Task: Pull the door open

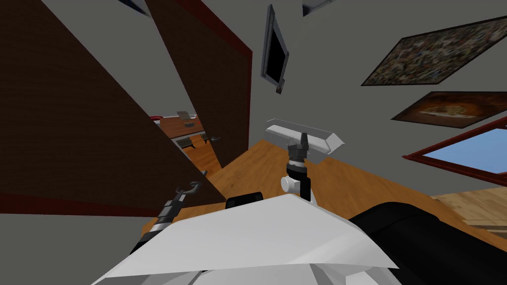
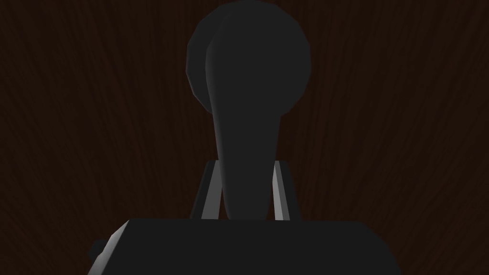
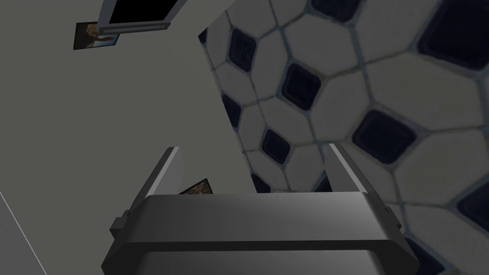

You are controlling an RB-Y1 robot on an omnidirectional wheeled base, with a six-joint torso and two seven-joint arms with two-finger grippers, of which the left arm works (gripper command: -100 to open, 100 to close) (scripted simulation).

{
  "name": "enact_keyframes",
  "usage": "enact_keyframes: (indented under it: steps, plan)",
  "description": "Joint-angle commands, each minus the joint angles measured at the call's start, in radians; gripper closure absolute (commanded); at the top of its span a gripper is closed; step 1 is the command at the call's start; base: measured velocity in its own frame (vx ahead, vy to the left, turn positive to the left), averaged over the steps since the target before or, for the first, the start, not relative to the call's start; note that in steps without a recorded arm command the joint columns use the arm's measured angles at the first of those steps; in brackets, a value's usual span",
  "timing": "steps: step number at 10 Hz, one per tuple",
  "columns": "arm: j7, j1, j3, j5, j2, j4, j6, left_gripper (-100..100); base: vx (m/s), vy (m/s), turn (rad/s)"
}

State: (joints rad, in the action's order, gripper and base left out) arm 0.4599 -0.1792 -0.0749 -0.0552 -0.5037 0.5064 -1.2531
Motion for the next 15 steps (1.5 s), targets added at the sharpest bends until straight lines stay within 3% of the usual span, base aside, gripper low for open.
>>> enact_keyframes:
  steps: [1,2,3,4,11,14,15]
  plan:
    - [0.003,0.009,-0.007,0.005,0.005,-0.02,-0.03,100,-0.057,0.024,-0.101]
    - [0.007,0.003,-0.012,0.007,0.002,-0.029,-0.05,100,-0.135,0.041,-0.182]
    - [0.008,0.001,-0.013,0.008,0.002,-0.031,-0.055,100,-0.167,0.061,-0.137]
    - [0.004,0.009,-0.003,0.001,-0.004,-0.03,-0.042,100,-0.063,0.034,-0.029]
    - [0.018,0.028,-0.016,0.032,-0.001,-0.063,-0.073,100,-0.221,0.066,-0.154]
    - [0.021,0.032,-0.019,0.039,0.0,-0.07,-0.08,100,-0.161,0.055,-0.078]
    - [0.019,0.031,-0.012,0.033,-0.008,-0.071,-0.073,100,-0.075,0.035,-0.023]
